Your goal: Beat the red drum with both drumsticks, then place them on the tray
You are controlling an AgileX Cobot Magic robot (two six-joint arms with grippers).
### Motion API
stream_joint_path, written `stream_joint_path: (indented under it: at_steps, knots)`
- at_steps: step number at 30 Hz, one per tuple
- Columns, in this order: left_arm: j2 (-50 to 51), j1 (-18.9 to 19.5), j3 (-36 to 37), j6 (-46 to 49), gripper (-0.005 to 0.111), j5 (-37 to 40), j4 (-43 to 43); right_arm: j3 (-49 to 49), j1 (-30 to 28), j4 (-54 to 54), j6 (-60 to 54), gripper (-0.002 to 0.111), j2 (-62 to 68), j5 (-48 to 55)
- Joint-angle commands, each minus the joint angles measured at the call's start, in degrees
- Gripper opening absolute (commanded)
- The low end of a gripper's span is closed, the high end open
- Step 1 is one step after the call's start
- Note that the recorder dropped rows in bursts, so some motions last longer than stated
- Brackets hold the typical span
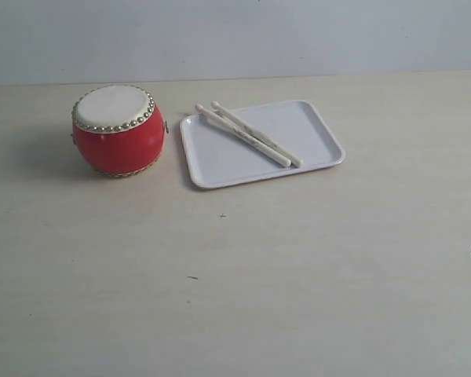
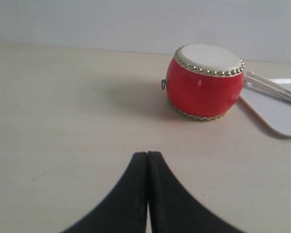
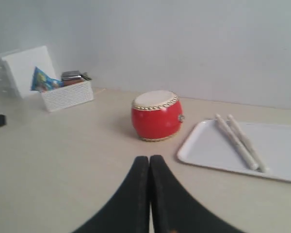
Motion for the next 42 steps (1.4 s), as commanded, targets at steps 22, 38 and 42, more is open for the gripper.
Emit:
stream_joint_path:
  at_steps: [22,38,42]
  knots:
    - [-0.39,0.11,0.12,-0.05,0.0,-0.28,0.18,7.19,-0.03,-42.78,35.58,0.0,-1.37,-4.13]
    - [-0.39,0.11,0.12,-0.05,0.0,-0.28,0.18,7.19,-0.03,-41.61,32.96,0.0,-1.37,-2.09]
    - [-0.39,0.11,0.12,-0.05,0.0,-0.28,0.18,7.19,-3.11,-41.61,32.96,0.0,-3.76,-2.09]
